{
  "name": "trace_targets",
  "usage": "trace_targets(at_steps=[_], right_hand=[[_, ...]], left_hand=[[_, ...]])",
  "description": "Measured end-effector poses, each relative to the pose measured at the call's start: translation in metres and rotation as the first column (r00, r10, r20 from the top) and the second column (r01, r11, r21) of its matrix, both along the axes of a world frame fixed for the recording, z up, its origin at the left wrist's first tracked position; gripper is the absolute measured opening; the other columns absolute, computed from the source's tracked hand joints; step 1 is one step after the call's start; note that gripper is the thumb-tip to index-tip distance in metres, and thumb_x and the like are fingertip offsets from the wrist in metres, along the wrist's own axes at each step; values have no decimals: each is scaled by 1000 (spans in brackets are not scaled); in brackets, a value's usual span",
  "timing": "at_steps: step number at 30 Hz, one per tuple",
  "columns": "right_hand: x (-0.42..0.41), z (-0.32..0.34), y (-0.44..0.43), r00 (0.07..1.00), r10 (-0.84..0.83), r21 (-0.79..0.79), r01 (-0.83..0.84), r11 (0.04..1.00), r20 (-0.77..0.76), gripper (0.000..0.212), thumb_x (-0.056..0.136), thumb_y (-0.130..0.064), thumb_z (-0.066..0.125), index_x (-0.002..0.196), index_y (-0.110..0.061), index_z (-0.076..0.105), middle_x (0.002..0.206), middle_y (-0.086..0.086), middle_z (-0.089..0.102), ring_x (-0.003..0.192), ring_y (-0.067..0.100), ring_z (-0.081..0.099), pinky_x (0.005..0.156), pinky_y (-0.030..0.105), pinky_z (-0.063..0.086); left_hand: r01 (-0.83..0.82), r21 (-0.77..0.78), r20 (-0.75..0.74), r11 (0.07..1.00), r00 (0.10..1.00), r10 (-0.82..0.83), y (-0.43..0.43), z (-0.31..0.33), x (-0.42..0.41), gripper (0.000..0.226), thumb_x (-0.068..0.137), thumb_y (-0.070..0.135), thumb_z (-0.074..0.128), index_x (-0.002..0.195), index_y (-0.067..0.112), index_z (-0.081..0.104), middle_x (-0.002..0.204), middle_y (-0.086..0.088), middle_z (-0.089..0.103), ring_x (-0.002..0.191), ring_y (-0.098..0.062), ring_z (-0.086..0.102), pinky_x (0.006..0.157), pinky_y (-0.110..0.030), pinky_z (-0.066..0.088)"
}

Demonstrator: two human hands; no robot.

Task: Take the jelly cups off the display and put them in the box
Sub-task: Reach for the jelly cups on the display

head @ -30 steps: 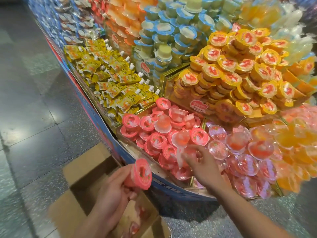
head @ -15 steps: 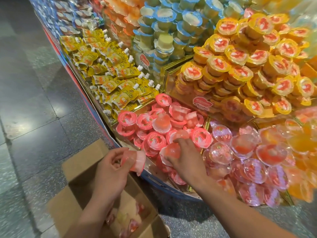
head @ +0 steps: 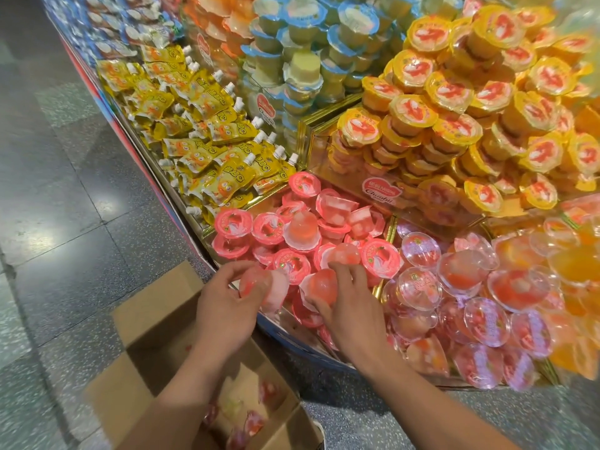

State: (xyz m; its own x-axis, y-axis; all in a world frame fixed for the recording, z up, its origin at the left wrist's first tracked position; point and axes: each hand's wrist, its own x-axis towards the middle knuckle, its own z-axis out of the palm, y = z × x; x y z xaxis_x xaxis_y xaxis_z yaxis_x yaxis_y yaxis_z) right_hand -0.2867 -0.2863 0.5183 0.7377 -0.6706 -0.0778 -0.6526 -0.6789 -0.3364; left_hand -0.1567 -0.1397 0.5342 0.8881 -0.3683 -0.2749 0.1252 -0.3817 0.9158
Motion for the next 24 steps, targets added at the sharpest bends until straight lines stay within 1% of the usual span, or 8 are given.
trace_targets(at_steps=[2, 4, 7, 11, 14, 18, 20, 24], right_hand=[[-1, 0, 1, 1000, 3, 5, -3, 1000, -5, 64, 87, -49, 72, 138, -24, 42, 135, 6, 44, 85, 31, 67, 60, 44, 57], [-2, 0, 1, 1000, 7, 7, -7, 1000, -6, 66, 88, -50, 70, 141, -24, 40, 136, 6, 43, 85, 29, 67, 63, 43, 58], [-4, 2, 1, 1000, 11, 25, -11, 1000, 0, 71, 89, -53, 69, 144, -24, 36, 137, 5, 42, 83, 25, 67, 64, 41, 58], [-7, 7, 0, 999, 9, 0, -9, 1000, 36, 72, 87, -57, 68, 143, -21, 40, 133, 4, 47, 81, 23, 67, 58, 35, 55], [-8, 11, -1, 998, 16, -27, -14, 1000, 64, 71, 86, -61, 65, 140, -19, 44, 129, 4, 51, 73, 22, 67, 52, 30, 48], [-12, 13, -4, 996, 27, -4, -27, 1000, 82, 71, 86, -63, 64, 140, -20, 45, 127, 2, 49, 76, 24, 67, 53, 31, 43], [-15, 15, -5, 994, 18, 15, -20, 1000, 106, 70, 87, -65, 61, 140, -23, 44, 128, -1, 48, 77, 23, 67, 54, 31, 43], [-20, 20, -6, 986, 6, 62, -17, 998, 165, 65, 90, -65, 55, 141, -30, 36, 129, -8, 44, 83, 16, 67, 60, 33, 53]], left_hand=[[44, 29, 33, 999, 998, -45, -7, 2, 5, 20, 84, 30, 78, 100, 37, 68, 98, 15, 68, 70, 3, 55, 67, -22, 42], [96, 69, 74, 993, 992, -101, -14, 5, 9, 21, 85, 29, 77, 100, 39, 66, 97, 18, 67, 77, 0, 57, 63, -15, 39], [157, 147, 148, 977, 973, -178, -22, 6, 16, 24, 85, 29, 77, 105, 34, 65, 99, 17, 65, 88, -11, 59, 68, -22, 41], [228, 222, 216, 948, 936, -276, -34, 4, 23, 31, 84, 27, 77, 112, 28, 63, 109, 12, 63, 98, -13, 57, 82, -32, 46], [289, 354, 302, 889, 865, -402, -48, 4, 29, 35, 84, 26, 76, 117, 24, 64, 111, 11, 61, 99, -13, 56, 82, -31, 43], [337, 554, 378, 761, 713, -591, -65, 1, 32, 40, 83, 29, 72, 122, 27, 63, 120, 5, 65, 110, -21, 61, 96, -44, 45], [334, 618, 395, 712, 651, -648, -71, 0, 32, 36, 86, 30, 66, 122, 28, 65, 119, 4, 66, 112, -22, 60, 93, -44, 40], [330, 673, 401, 662, 589, -702, -78, -3, 32, 34, 87, 32, 65, 121, 27, 65, 116, 2, 66, 109, -24, 60, 91, -44, 40]])
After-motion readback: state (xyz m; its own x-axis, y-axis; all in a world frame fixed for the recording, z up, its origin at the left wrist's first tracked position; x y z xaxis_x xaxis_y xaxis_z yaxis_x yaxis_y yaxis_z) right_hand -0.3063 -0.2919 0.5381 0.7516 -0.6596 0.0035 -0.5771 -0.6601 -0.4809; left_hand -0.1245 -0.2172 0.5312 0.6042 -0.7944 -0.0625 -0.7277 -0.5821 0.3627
